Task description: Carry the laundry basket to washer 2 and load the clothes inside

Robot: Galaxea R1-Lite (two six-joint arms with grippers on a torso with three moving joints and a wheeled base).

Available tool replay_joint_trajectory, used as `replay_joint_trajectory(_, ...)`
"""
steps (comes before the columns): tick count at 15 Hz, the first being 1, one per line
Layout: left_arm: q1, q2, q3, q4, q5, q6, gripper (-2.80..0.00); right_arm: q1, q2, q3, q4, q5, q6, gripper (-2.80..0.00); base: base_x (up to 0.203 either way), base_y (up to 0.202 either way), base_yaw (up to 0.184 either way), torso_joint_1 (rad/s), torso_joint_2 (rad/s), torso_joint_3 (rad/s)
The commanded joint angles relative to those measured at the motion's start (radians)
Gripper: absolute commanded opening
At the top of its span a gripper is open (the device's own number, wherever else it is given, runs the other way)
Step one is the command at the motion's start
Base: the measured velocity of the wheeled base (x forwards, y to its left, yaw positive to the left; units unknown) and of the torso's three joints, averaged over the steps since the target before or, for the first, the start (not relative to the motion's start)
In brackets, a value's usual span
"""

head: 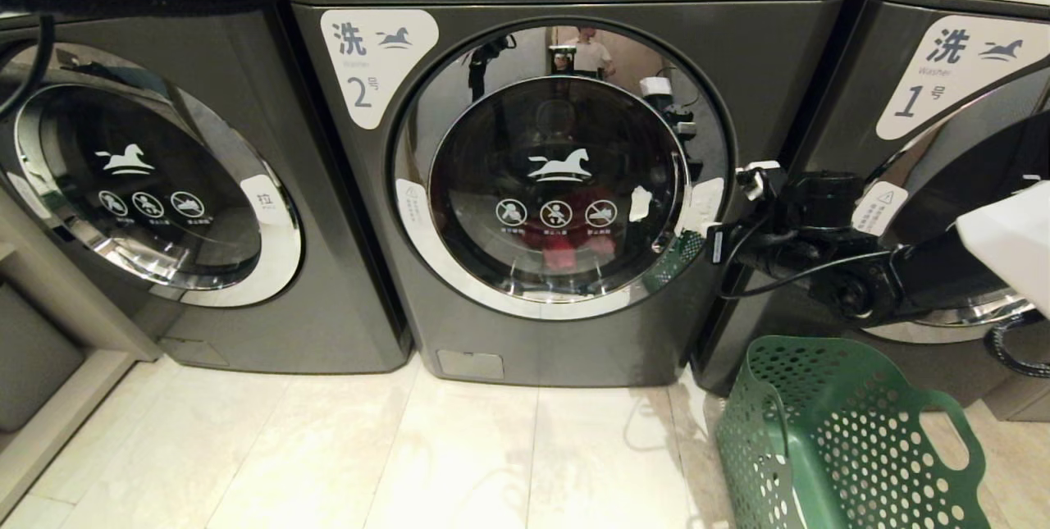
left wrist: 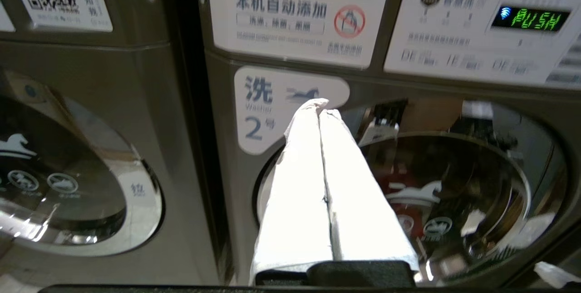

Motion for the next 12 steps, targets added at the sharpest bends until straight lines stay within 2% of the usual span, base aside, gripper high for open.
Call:
replay_joint_trajectory(1,0.012,-0.057,0.088,0.034,0.005,-0.018,-2.80,0.042,-0.298,0.231,0.039,0.014,-0.006,-2.80,0.000,0.000,0.000,0.000,0.00,0.000)
replay_joint_trajectory(3,0.015,-0.131,0.215,0.105,0.005,-0.046,-2.80,0.092,-0.500,0.447,0.078,0.014,-0.017,-2.80,0.000,0.000,0.000,0.000,0.00,0.000)
replay_joint_trajectory(5,0.012,-0.235,0.362,0.228,0.004,-0.101,-2.80,0.128,-0.658,0.669,0.101,-0.006,-0.031,-2.80,0.000,0.000,0.000,0.000,0.00,0.000)
replay_joint_trajectory(9,-0.015,-0.455,0.607,0.548,-0.015,-0.281,-2.80,0.153,-0.905,1.061,0.119,-0.059,-0.058,-2.80,0.000,0.000,0.000,0.000,0.00,0.000)
replay_joint_trajectory(11,-0.021,-0.537,0.749,0.633,-0.030,-0.359,-2.80,0.156,-1.011,1.231,0.145,-0.081,-0.093,-2.80,0.000,0.000,0.000,0.000,0.00,0.000)
replay_joint_trajectory(12,-0.022,-0.566,0.835,0.650,-0.039,-0.401,-2.80,0.156,-1.091,1.267,0.232,-0.089,-0.102,-2.80,0.000,0.000,0.000,0.000,0.00,0.000)
